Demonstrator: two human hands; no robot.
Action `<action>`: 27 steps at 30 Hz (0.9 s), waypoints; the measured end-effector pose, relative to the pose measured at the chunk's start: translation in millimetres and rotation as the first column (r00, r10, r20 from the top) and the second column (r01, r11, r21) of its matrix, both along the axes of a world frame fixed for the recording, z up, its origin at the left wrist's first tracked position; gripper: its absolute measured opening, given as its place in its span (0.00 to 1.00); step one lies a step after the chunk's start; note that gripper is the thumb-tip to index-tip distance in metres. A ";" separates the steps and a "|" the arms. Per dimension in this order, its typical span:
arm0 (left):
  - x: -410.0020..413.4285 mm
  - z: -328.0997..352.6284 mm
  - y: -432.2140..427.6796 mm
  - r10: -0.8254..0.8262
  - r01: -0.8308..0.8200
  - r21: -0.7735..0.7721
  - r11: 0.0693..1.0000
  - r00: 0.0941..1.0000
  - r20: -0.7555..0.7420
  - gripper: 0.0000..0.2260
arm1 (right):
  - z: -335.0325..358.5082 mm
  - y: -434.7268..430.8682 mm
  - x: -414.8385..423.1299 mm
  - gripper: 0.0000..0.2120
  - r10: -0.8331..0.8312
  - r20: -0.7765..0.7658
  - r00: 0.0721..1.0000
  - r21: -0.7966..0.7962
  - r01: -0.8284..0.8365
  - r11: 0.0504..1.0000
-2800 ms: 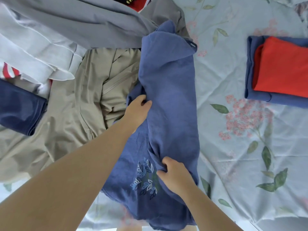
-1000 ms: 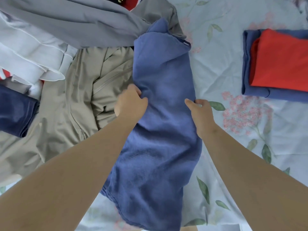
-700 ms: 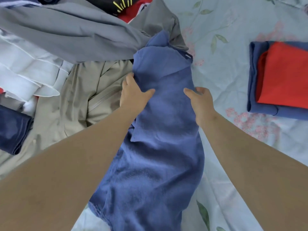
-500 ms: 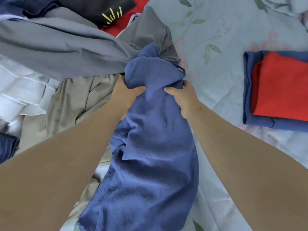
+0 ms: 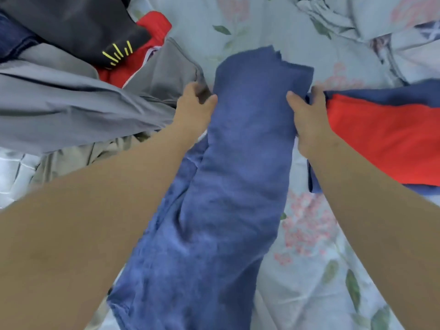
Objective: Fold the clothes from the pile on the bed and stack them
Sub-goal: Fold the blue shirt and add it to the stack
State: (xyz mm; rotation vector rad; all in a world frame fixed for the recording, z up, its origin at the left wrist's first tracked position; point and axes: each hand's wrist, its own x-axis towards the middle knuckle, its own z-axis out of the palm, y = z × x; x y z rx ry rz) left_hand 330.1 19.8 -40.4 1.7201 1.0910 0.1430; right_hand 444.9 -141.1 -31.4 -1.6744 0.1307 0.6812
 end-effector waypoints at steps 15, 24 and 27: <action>-74.1 -10.7 -39.4 -0.053 0.088 0.235 0.968 0.987 -0.151 0.03 | -48.9 -66.9 -108.7 0.13 -0.115 -0.043 0.992 -0.484 0.080 0.872; -151.3 -26.7 -67.0 -0.203 0.211 -0.017 0.977 0.915 -0.347 0.18 | -38.4 -87.4 -181.4 0.10 -0.018 -0.261 0.965 -0.297 -0.062 0.953; -172.9 -22.5 -65.4 -0.156 0.202 0.062 0.977 0.889 -0.431 0.10 | -37.3 -96.9 -202.3 0.05 0.061 -0.276 0.959 -0.350 -0.159 0.923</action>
